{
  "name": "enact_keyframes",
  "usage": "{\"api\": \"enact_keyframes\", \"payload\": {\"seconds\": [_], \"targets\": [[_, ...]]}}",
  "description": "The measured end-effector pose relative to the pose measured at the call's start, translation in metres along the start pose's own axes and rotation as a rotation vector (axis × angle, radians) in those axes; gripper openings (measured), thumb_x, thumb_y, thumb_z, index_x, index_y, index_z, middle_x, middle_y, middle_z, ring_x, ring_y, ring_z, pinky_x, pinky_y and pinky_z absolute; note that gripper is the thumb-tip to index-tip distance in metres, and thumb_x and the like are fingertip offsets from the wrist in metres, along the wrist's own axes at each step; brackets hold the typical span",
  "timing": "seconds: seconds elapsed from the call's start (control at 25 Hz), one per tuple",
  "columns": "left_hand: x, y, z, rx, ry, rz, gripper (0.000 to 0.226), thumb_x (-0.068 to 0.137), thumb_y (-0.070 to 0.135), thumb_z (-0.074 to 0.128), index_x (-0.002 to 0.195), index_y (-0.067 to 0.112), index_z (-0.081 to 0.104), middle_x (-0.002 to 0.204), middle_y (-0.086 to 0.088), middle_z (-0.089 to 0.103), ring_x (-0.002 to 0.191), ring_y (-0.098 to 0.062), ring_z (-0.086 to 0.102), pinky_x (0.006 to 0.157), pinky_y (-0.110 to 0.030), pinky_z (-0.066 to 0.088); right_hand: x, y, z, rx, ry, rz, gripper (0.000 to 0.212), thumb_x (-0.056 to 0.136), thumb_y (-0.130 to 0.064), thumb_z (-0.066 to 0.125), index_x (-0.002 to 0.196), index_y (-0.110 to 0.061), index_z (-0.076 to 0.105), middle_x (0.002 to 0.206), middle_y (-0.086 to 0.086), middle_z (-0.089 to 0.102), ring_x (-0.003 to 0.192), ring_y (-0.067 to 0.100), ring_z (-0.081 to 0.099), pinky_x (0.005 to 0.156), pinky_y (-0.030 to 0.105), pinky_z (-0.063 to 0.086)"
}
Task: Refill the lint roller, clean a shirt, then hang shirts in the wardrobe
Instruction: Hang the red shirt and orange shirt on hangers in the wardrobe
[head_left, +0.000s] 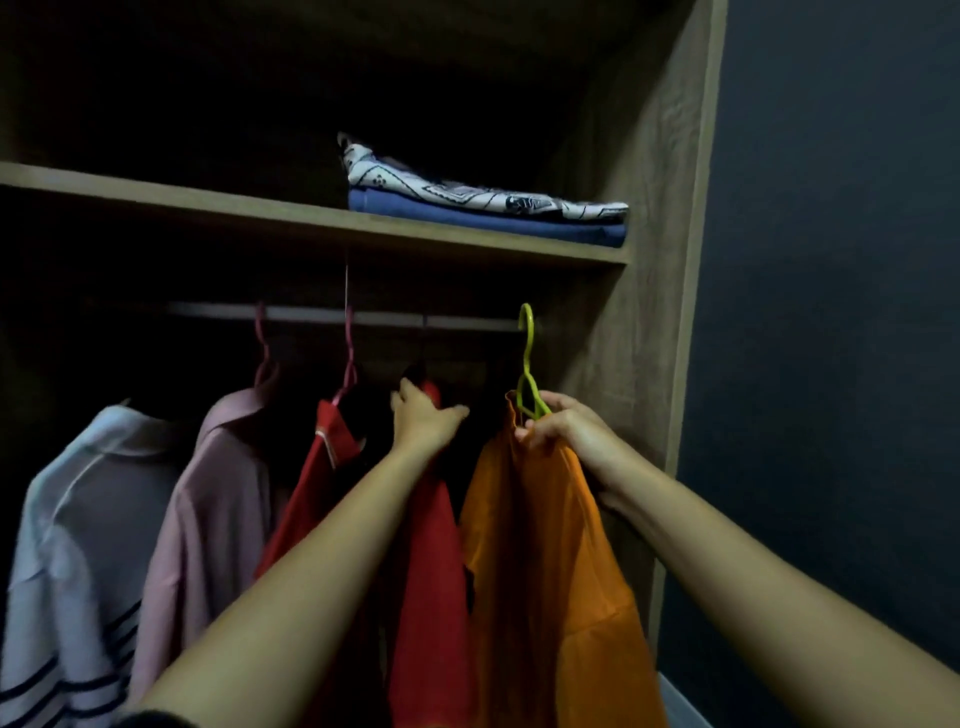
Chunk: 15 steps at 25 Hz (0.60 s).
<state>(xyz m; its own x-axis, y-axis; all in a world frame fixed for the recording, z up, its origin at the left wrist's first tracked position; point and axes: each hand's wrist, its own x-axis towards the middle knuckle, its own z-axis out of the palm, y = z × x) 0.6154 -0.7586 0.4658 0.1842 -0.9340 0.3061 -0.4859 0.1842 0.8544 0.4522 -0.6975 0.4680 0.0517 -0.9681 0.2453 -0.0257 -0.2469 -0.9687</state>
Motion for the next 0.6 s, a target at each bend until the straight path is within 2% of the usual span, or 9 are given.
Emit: {"api": "enact_keyframes", "payload": {"seconds": [0.08, 0.16, 0.24, 0.32, 0.4, 0.52, 0.6], "targets": [[0.006, -0.001, 0.012, 0.054, -0.061, -0.049, 0.073, 0.086, 0.011, 0.054, 0.146, 0.003, 0.014, 0.144, -0.025, 0.037, 0.132, -0.036, 0.037, 0.107, -0.031, 0.03, 0.023, 0.003, 0.001, -0.006, -0.013, -0.012, 0.042, 0.074, 0.014, 0.048, 0.087, -0.026, 0.054, 0.076, 0.007, 0.059, 0.077, 0.02, 0.059, 0.074, 0.029, 0.049], [0.01, -0.008, 0.018, 0.052, -0.031, -0.037, 0.062, 0.085, 0.004, 0.046, 0.143, 0.006, 0.026, 0.132, -0.025, 0.05, 0.123, -0.037, 0.048, 0.099, -0.031, 0.037, 0.044, 0.002, 0.002, -0.008, -0.032, -0.022, 0.04, 0.074, 0.014, 0.046, 0.084, -0.023, 0.054, 0.072, 0.007, 0.057, 0.07, 0.018, 0.056, 0.065, 0.025, 0.048], [0.02, -0.019, 0.014, 0.043, 0.017, 0.0, 0.056, 0.082, 0.0, 0.043, 0.137, 0.008, 0.037, 0.127, -0.023, 0.055, 0.118, -0.037, 0.051, 0.097, -0.032, 0.04, 0.068, -0.003, 0.006, 0.023, -0.031, -0.022, 0.031, 0.07, 0.009, 0.049, 0.079, -0.02, 0.054, 0.07, 0.009, 0.054, 0.069, 0.02, 0.053, 0.064, 0.029, 0.044], [0.027, -0.029, 0.008, 0.003, 0.017, 0.012, 0.062, 0.079, 0.001, 0.042, 0.14, 0.013, 0.036, 0.131, -0.019, 0.054, 0.119, -0.035, 0.051, 0.101, -0.034, 0.041, 0.092, -0.008, 0.009, -0.002, -0.026, -0.017, 0.023, 0.055, -0.006, 0.059, 0.073, -0.02, 0.054, 0.068, 0.01, 0.051, 0.067, 0.022, 0.051, 0.065, 0.033, 0.041], [0.029, -0.032, 0.001, -0.046, -0.044, -0.005, 0.069, 0.075, 0.002, 0.045, 0.142, 0.019, 0.034, 0.131, -0.014, 0.053, 0.116, -0.032, 0.054, 0.1, -0.039, 0.045, 0.119, -0.007, 0.011, -0.069, -0.048, -0.003, 0.02, 0.04, -0.016, 0.059, 0.06, -0.015, 0.058, 0.068, 0.013, 0.05, 0.064, 0.024, 0.049, 0.063, 0.033, 0.04], [0.029, -0.032, -0.005, -0.066, -0.102, -0.025, 0.083, 0.067, 0.007, 0.048, 0.145, 0.023, 0.025, 0.14, -0.012, 0.046, 0.12, -0.032, 0.052, 0.1, -0.043, 0.046, 0.136, -0.002, 0.015, -0.21, -0.053, 0.019, 0.012, 0.045, -0.021, 0.054, 0.053, -0.013, 0.057, 0.058, 0.008, 0.048, 0.056, 0.021, 0.045, 0.056, 0.027, 0.036], [0.026, -0.031, -0.006, -0.053, -0.093, -0.03, 0.084, 0.072, 0.005, 0.048, 0.148, 0.022, 0.017, 0.144, -0.013, 0.041, 0.123, -0.03, 0.048, 0.103, -0.039, 0.044, 0.14, 0.008, 0.019, -0.283, -0.044, 0.033, 0.009, 0.059, -0.021, 0.054, 0.055, -0.012, 0.055, 0.051, 0.003, 0.049, 0.057, 0.019, 0.045, 0.056, 0.027, 0.035]]}}
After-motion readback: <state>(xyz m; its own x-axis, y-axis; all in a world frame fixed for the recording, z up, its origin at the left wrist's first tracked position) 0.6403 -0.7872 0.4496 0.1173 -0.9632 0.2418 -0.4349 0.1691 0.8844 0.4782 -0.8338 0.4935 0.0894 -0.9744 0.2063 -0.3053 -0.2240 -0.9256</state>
